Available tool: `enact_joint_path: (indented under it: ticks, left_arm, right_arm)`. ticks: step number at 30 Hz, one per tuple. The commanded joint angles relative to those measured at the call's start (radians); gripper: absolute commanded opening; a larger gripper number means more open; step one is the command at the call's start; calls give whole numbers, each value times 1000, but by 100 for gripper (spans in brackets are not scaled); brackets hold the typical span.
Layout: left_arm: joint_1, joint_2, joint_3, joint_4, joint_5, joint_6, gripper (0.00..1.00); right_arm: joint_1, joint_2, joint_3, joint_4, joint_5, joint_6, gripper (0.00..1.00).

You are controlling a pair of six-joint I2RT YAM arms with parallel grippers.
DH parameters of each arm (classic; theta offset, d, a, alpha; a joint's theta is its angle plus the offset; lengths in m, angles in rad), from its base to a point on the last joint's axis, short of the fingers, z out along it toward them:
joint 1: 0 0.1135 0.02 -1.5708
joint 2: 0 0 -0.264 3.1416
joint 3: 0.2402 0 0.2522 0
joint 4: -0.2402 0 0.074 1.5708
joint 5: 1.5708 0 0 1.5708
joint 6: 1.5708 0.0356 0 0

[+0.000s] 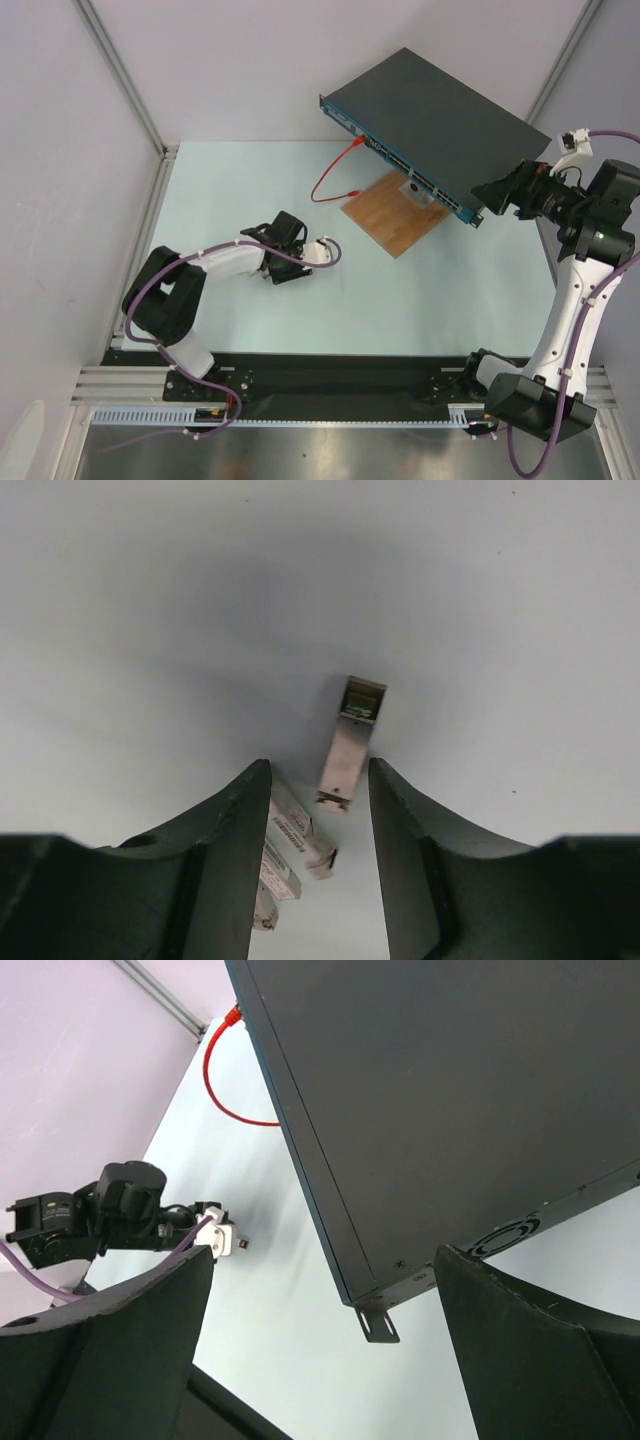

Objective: Insert the plug into the switch port

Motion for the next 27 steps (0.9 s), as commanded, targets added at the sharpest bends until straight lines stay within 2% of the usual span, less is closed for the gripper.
enact_joint_path:
  ticks: [1, 4, 11, 15, 20, 27]
  left_arm:
    - [2, 20, -56, 0, -3, 44, 48]
    - [5, 36, -48, -26, 13, 47, 44]
    - [5, 34, -17, -69, 65, 55, 42]
    - [5, 21, 1, -120, 141, 79, 38]
    - [5, 14, 22, -176, 178, 93, 19]
    - [5, 8, 41, -149, 145, 22, 1]
  right_arm:
    - [22, -4, 44, 17, 5, -28, 98]
    - [54, -1, 44, 22, 25, -31, 95]
    - [83, -8, 37, 16, 51, -47, 93]
    - [86, -7, 35, 14, 48, -50, 91]
    - [96, -5, 40, 19, 51, -57, 88]
    - [145, -24, 37, 33, 105, -91, 82]
